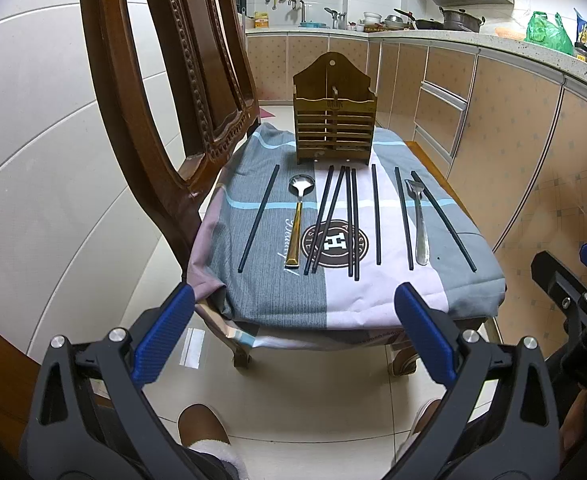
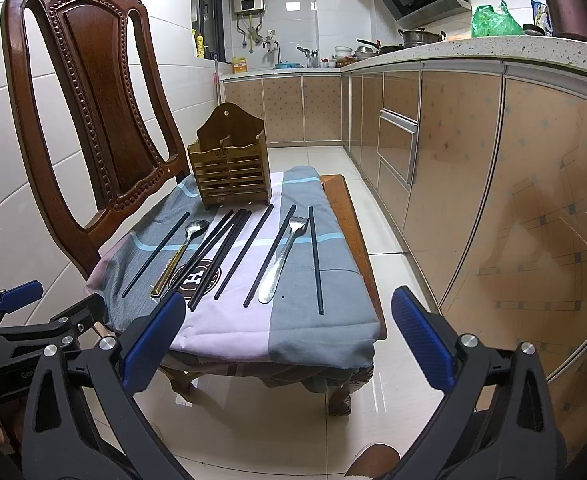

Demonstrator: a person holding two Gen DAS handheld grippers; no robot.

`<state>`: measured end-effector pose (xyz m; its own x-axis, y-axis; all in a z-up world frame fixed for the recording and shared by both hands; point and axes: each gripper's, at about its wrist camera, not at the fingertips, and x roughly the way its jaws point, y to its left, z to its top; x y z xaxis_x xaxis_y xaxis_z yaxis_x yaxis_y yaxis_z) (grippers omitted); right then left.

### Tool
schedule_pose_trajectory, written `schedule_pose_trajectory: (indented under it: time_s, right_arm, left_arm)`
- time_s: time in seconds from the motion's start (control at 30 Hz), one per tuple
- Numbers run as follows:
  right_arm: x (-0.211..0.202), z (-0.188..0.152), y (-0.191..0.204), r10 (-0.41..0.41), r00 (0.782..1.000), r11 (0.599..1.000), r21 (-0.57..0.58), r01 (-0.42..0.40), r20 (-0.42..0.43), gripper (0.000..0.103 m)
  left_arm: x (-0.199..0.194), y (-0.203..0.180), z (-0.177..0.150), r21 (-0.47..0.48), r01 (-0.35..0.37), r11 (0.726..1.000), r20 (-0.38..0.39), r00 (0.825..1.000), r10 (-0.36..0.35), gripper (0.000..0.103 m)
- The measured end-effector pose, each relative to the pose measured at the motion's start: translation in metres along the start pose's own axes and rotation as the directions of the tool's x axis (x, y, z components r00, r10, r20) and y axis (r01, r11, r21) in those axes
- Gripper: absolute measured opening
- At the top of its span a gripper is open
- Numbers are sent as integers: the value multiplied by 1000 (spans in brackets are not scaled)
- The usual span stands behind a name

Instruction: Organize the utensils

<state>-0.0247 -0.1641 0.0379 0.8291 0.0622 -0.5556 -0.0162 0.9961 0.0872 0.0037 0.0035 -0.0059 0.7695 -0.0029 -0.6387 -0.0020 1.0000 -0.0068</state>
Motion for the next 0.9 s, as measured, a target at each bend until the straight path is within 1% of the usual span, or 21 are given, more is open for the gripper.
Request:
schedule_pose_trajectory:
  time_s: [0.9]
  right_arm:
    - [1, -1, 1, -4, 1000, 1000, 1, 4, -2, 100]
  left_arm:
    - [0, -4, -2, 10, -6, 1000, -8, 1000, 6, 99]
